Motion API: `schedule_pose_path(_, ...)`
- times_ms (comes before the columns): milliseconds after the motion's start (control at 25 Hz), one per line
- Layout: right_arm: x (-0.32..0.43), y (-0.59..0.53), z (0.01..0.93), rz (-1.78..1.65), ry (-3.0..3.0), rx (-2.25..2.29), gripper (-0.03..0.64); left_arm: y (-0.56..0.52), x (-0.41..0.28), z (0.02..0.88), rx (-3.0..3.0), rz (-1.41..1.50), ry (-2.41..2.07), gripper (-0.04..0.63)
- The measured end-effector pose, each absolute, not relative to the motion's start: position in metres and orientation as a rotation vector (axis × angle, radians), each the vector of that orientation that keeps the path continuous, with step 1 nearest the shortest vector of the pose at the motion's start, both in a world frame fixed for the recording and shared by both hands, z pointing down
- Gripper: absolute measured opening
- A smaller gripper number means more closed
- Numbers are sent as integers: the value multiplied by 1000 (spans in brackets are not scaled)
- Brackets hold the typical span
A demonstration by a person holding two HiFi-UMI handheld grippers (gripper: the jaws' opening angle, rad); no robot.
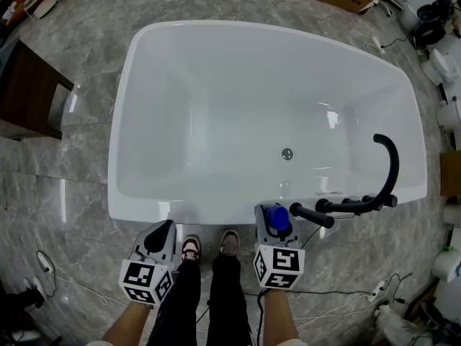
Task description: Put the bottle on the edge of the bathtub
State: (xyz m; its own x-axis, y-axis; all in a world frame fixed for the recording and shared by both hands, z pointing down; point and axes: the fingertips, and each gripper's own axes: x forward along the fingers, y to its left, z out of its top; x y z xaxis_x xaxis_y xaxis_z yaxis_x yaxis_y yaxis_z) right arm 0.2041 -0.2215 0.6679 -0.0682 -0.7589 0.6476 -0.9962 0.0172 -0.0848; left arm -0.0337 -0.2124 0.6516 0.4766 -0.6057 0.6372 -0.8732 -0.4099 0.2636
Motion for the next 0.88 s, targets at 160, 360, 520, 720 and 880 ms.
schedule_pose_path(160,205,-219,668,720,-1885,1799,176,-213,-31,653,2158,608,-1213,20)
schedule_pose_path(360,206,-217,669,713,-1883,1818,179,-213,-35,654,2155,613,-1207,20)
schedule_pose_path(520,206,-217,671,700,-1863,1823,179,-212,-37,654,2152,613,-1205,20)
schedule_pose_path(720,207,-216,677,717,-1836,1818,192,-211,-41,654,2150,614,-1207,20)
schedule_pose_path(880,207,-214,680,738,-1841,1812,214,-210,-42,655,2146,613,-1211,20)
